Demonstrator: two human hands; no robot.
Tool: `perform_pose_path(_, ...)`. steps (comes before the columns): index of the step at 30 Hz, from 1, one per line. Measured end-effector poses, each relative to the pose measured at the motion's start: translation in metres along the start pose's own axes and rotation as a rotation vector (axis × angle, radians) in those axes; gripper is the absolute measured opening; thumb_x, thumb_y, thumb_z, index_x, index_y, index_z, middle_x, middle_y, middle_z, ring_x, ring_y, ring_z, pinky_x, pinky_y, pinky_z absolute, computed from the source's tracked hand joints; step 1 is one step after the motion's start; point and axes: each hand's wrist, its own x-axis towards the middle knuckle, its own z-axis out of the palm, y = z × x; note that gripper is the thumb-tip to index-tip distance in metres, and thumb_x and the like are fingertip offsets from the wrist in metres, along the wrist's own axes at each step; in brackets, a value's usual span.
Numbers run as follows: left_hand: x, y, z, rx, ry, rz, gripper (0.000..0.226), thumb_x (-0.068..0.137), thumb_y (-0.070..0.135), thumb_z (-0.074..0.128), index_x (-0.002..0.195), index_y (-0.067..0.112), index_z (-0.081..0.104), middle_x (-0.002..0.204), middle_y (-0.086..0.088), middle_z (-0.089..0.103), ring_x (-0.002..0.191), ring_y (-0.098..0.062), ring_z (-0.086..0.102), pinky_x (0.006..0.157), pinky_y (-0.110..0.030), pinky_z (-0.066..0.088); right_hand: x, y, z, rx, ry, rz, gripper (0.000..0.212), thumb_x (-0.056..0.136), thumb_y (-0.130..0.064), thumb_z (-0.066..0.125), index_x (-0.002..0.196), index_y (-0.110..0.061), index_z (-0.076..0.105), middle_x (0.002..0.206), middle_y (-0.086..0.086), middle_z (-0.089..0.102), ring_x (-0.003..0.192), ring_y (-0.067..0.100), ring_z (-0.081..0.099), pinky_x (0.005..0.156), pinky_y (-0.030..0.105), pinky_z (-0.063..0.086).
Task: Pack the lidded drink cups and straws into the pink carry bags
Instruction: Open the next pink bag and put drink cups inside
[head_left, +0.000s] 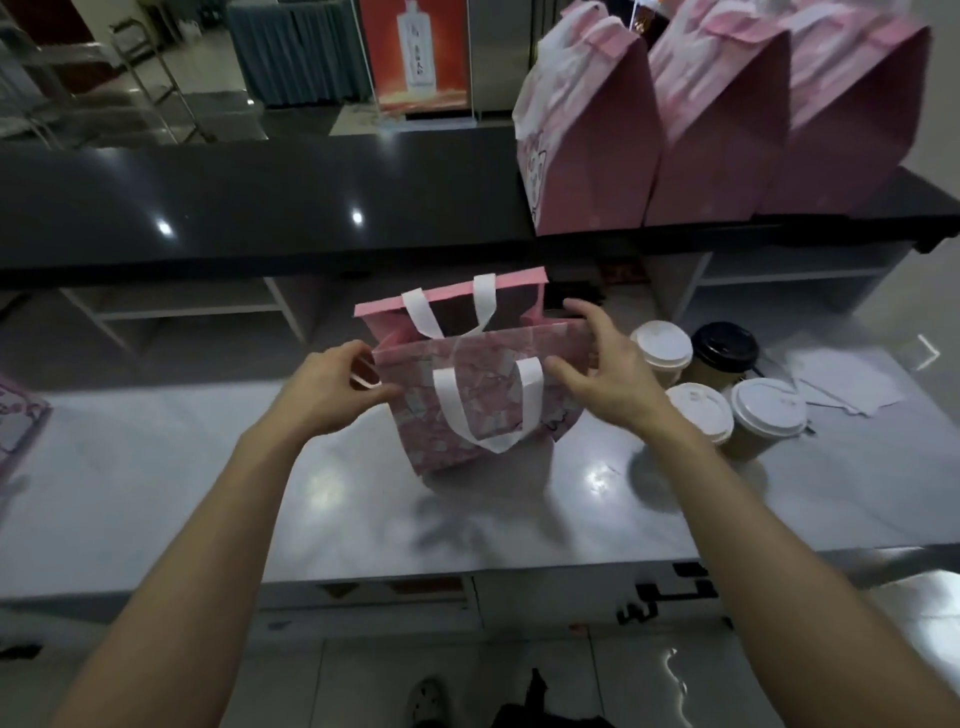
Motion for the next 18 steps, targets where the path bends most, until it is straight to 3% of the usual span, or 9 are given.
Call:
perform_pose_path(3,-0.019,-0.016,0.02,-0.149,0.041,-0.053,0.053,0.081,0.07,0.084,0.124,0.043,0.067,0.104,0.02,0.074,0.087,-0.002,0.074,0.07,-0.035,0.064,-0.036,0.037,0.025,0.093,0.017,0.097,0.103,0.088,-0.047,0.078,0.169,-0.038,0.015,0.154,-0.006,0.054,0.135,0.009,0.058,0.111,0.033,0.05)
perform_pose_path(5,-0.033,-0.028,0.039,-0.197,-0.027,-0.114,0.072,0.07,0.072,0.091,0.13,0.046,0.062,0.107,0.019,0.073,0.085,-0.001,0.075,0.068,-0.03,0.062,-0.056,0.062,0.044,0.018,-0.018,0.203,0.102,0.089,-0.041,0.081,0.17,-0.026,0.02,0.156,0.002,0.053,0.138,0.013,0.055,0.114,0.04,0.05)
perform_pose_path(7,-0.04,-0.037,0.062,-0.163,-0.117,-0.191,0.079,0.065,0.065,0.098,0.13,0.038,0.062,0.111,0.015,0.073,0.089,-0.007,0.076,0.073,-0.031,0.062,-0.064,0.078,0.062,-0.062,-0.083,0.273,0.085,0.092,-0.034,0.081,0.163,-0.018,0.038,0.148,0.006,0.061,0.132,0.019,0.061,0.109,0.044,0.055)
perform_pose_path(10,-0.04,-0.037,0.094,-0.085,-0.164,-0.215,0.066,0.07,0.051,0.101,0.124,0.033,0.067,0.109,0.01,0.073,0.092,-0.012,0.074,0.077,-0.033,0.061,-0.053,0.085,0.075,-0.087,-0.097,0.312,0.054,0.097,-0.027,0.077,0.146,-0.014,0.058,0.133,0.007,0.072,0.114,0.024,0.071,0.1,0.043,0.058)
perform_pose_path(13,-0.037,-0.031,0.113,-0.073,-0.088,-0.196,0.046,0.077,0.042,0.099,0.113,0.029,0.074,0.1,0.01,0.076,0.092,-0.016,0.074,0.081,-0.039,0.063,-0.034,0.085,0.079,-0.132,-0.028,0.33,0.032,0.1,-0.027,0.075,0.128,-0.011,0.07,0.121,0.008,0.078,0.104,0.027,0.074,0.094,0.043,0.059)
perform_pose_path(18,-0.029,-0.031,0.12,-0.201,0.106,-0.207,0.023,0.091,0.035,0.089,0.108,0.023,0.078,0.093,0.009,0.079,0.085,-0.016,0.076,0.076,-0.04,0.064,-0.025,0.09,0.078,-0.159,0.017,0.306,0.019,0.099,-0.023,0.073,0.113,-0.011,0.076,0.1,0.006,0.078,0.093,0.029,0.074,0.078,0.035,0.057)
